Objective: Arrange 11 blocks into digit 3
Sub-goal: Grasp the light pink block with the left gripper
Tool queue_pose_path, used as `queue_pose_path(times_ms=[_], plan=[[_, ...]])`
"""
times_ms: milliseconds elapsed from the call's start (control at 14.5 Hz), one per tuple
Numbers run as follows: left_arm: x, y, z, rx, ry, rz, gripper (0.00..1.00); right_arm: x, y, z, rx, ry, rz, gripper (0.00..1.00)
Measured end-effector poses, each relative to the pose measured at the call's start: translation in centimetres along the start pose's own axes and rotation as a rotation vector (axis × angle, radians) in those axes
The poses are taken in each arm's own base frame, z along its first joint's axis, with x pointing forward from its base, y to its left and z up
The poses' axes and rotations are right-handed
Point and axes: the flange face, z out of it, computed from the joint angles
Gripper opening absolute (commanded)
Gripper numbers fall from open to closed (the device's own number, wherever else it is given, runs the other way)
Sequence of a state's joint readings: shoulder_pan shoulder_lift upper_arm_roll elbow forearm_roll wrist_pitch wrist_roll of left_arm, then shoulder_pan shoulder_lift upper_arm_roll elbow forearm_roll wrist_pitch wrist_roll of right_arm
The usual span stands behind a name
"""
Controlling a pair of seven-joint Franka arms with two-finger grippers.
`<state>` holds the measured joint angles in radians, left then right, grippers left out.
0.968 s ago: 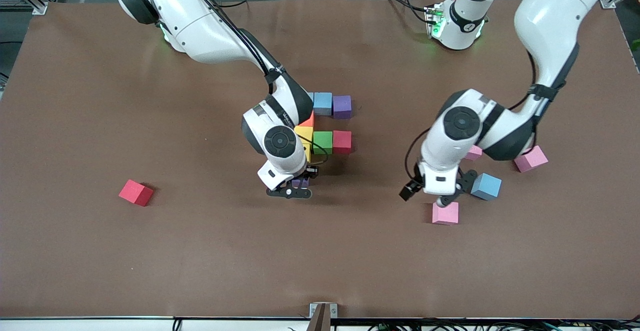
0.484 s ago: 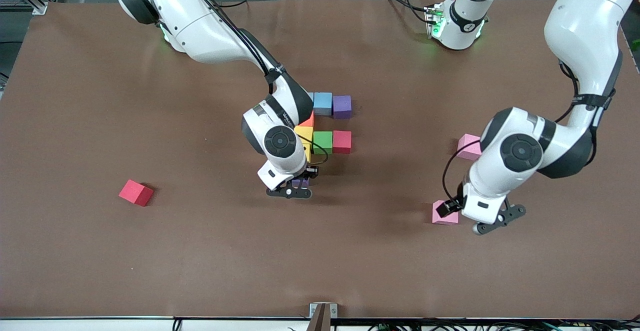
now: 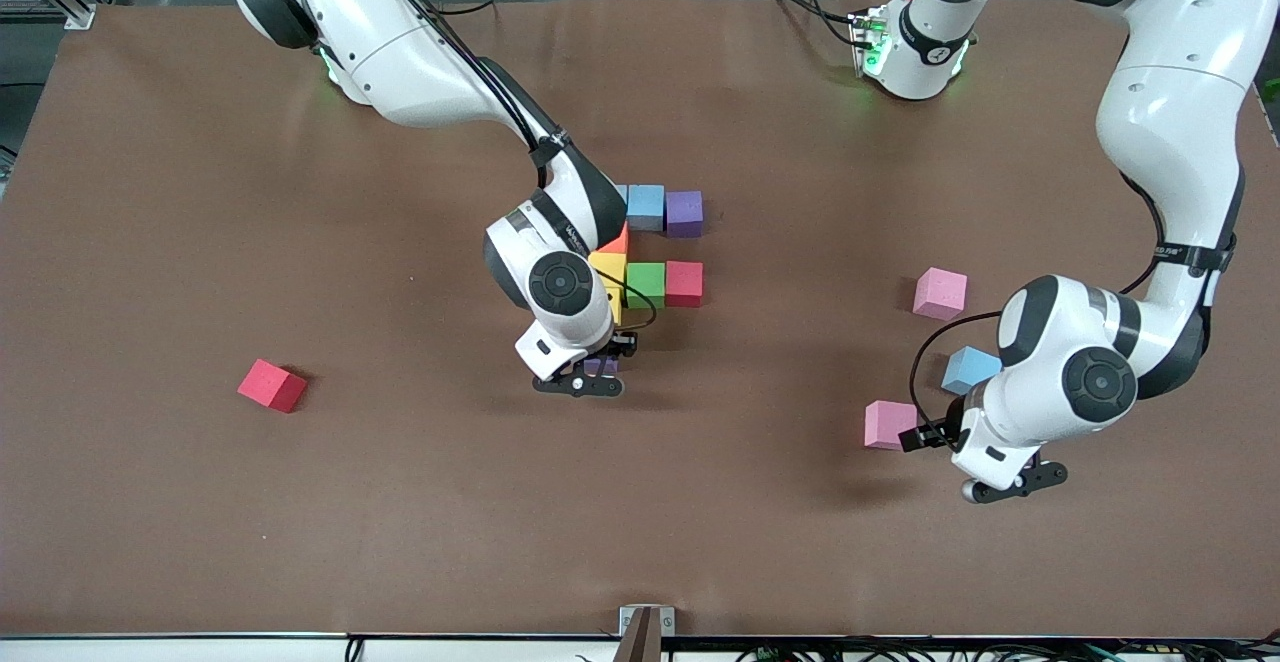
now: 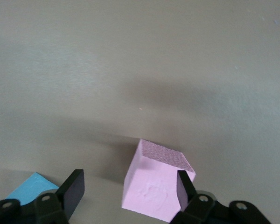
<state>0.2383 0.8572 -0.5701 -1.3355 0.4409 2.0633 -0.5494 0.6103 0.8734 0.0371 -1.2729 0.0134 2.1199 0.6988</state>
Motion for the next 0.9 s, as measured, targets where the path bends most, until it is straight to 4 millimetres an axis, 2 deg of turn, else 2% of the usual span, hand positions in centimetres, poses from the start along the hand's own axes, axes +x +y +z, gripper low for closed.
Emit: queue_pose_path(times_ms=[138, 207, 346, 622, 899], plan=[[-0.4, 2.1, 0.0, 0.015, -0.007, 0.095, 0.86, 0.0, 0.0, 0.0, -0.001, 0.001, -0.001, 1.0], [-0.5, 2.6, 0.2, 0.017, -0.01, 0.137, 0.86, 0.0, 0.0, 0.0, -0.003, 0.001, -0.002, 1.0], [-0.2, 2.2, 0.9, 0.017, -0.016, 0.183, 0.79, 0.0, 0.0, 0.0, -0.004, 0.001, -0.002, 1.0], [-0.1, 2.2, 2.5, 0.013, -0.035, 0.285, 0.79, 0.0, 0.1, 0.0, -0.013, 0.008, -0.009, 1.0], [0.0, 2.1, 2.9, 0.018, -0.04, 0.313, 0.79, -0.1, 0.3, 0.2, -0.039, -0.002, -0.017, 1.0]])
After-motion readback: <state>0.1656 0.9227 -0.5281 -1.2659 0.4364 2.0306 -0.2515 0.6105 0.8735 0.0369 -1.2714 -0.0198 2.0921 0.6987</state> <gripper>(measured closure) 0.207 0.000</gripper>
